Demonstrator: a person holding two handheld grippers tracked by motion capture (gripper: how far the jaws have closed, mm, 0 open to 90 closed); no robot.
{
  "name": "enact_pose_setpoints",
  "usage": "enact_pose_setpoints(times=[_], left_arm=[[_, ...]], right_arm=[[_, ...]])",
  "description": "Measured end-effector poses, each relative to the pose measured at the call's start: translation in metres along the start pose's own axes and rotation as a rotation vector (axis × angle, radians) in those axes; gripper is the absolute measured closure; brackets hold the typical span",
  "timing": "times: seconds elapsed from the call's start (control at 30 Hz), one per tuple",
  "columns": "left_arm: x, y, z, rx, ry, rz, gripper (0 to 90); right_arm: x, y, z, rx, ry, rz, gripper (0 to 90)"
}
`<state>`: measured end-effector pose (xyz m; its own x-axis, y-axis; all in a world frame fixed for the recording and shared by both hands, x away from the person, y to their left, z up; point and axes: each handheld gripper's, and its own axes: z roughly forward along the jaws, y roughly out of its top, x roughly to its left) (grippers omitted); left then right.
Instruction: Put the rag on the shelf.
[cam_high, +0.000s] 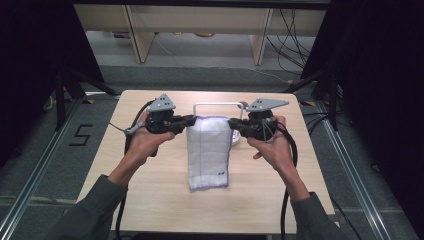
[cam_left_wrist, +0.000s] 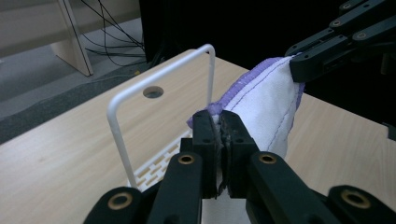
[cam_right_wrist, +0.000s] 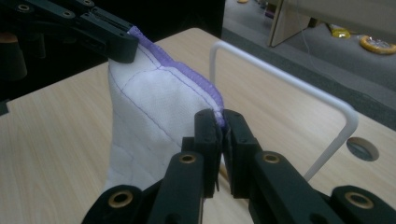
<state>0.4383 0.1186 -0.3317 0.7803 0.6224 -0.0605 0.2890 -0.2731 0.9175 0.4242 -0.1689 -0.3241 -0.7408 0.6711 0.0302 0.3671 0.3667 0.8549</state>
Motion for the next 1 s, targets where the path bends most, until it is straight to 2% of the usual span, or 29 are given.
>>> enact_pose_setpoints(times=[0.1,0.2,0.23,0.3,0.5,0.57,0.63,0.67,0.77,0.8,0.83,0.87,0.9,0.93,1.0], left_arm=[[0.004,0.013,0.0,-0.008,0.002,-0.006,85.4],[0.007,0.026,-0.001,-0.012,0.006,-0.004,85.4],[0.008,0.03,-0.001,-0.019,0.002,-0.009,85.4],[0.011,0.039,0.0,-0.029,0.008,0.002,85.4],[0.021,0.06,0.006,-0.049,0.032,-0.004,85.3],[0.024,0.066,0.01,-0.04,0.045,0.011,85.3],[0.027,0.071,0.012,-0.04,0.049,0.01,85.2],[0.028,0.074,0.014,-0.043,0.053,0.009,85.2],[0.033,0.081,0.018,-0.046,0.066,0.005,85.2],[0.034,0.084,0.019,-0.046,0.072,0.003,85.2],[0.035,0.087,0.021,-0.043,0.076,0.001,85.2],[0.036,0.088,0.022,-0.046,0.077,-0.001,85.2],[0.037,0.091,0.023,-0.046,0.08,-0.002,85.2],[0.037,0.093,0.024,-0.049,0.08,0.002,85.1],[0.04,0.097,0.026,-0.057,0.087,-0.005,85.0]], right_arm=[[-0.005,0.011,-0.002,-0.022,-0.005,0.003,85.3],[-0.01,0.024,-0.008,-0.044,-0.026,-0.019,85.3],[-0.01,0.028,-0.01,-0.04,-0.023,-0.005,85.3],[-0.013,0.037,-0.013,-0.053,-0.044,-0.027,85.3],[-0.025,0.058,-0.015,-0.081,-0.073,-0.025,85.3],[-0.03,0.064,-0.014,-0.078,-0.085,-0.032,85.3],[-0.033,0.068,-0.012,-0.077,-0.095,-0.014,85.3],[-0.037,0.07,-0.011,-0.086,-0.102,-0.026,85.3],[-0.042,0.074,-0.008,-0.091,-0.108,0.02,85.3],[-0.046,0.076,-0.008,-0.096,-0.116,0.001,85.3],[-0.047,0.077,-0.007,-0.102,-0.109,0.031,85.3],[-0.049,0.078,-0.006,-0.099,-0.114,0.023,85.3],[-0.049,0.079,-0.007,-0.094,-0.116,0.045,85.3],[-0.051,0.081,-0.006,-0.099,-0.121,0.03,85.3],[-0.054,0.084,-0.006,-0.111,-0.128,0.036,85.3]])
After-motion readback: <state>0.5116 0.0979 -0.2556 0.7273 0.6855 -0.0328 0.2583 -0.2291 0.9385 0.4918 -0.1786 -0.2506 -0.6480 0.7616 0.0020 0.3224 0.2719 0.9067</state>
